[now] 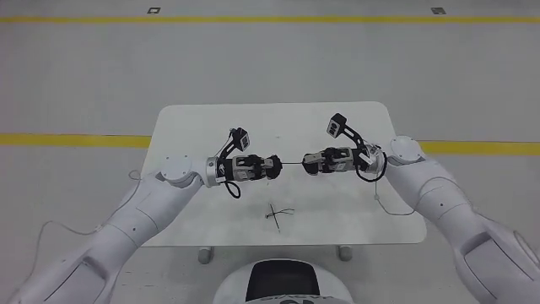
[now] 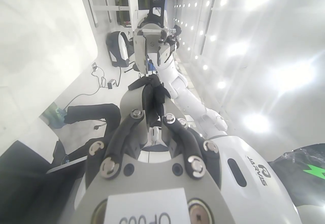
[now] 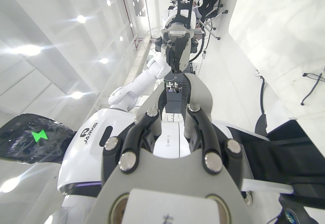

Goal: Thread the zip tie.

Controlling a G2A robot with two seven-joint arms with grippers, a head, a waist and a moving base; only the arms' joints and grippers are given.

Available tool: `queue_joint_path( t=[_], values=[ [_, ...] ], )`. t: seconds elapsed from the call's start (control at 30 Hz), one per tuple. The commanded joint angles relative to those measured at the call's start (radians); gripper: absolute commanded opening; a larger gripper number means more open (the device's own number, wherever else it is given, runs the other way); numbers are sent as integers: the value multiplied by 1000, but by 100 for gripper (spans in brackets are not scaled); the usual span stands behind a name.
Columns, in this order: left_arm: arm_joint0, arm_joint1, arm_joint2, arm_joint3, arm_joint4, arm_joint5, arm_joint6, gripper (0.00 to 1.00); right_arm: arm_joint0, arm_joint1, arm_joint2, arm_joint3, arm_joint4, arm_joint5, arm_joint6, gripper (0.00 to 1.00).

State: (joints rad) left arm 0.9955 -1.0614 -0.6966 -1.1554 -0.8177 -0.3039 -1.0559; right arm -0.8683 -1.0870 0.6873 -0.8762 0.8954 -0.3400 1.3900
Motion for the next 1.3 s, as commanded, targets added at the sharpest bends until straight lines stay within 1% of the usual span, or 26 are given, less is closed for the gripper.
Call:
queue_joint_path(
  t=[0.0, 0.17, 0.4, 0.43, 0.47, 0.5, 0.53, 0.8, 1.03, 1.23, 1.27],
  values=[
    [0, -2, -2, 1, 2, 1, -3, 0, 0, 2, -2, -2, 1, 0, 0, 9],
    [1, -5, -6, 4, 6, 4, -7, 0, 1, 5, -5, -3, 2, 0, 0, 0],
    [4, -8, -11, 5, 25, 10, 1, 0, 7, 5, -12, 5, -3, 0, 0, 0],
    [5, -9, -12, 5, 28, 10, 1, 33, 8, 5, -12, 6, -4, 0, 0, 0],
    [5, -9, -13, 5, 31, 10, 2, 49, 8, 5, -12, 6, -4, 0, 0, 0],
    [6, -10, -14, 4, 34, 11, 2, 78, 8, 4, -12, 6, -3, 0, 0, 0],
    [6, -10, -14, 3, 36, 11, 3, 100, 6, 4, -12, 5, 0, 0, 0, 0],
    [15, -13, -21, -13, 48, 9, 9, 100, 6, 0, -26, -1, 15, 0, 0, 0],
    [16, -20, -19, -14, 54, 5, -2, 100, 14, -9, -41, 3, 24, 0, 0, 0],
    [15, -20, -21, -11, 59, 2, 4, 100, 15, -9, -41, 4, 23, 0, 0, 0],
    [18, -20, -20, -18, 65, 6, 20, 100, 10, -9, -40, -2, 19, 2, -16, 0]
  ],
)
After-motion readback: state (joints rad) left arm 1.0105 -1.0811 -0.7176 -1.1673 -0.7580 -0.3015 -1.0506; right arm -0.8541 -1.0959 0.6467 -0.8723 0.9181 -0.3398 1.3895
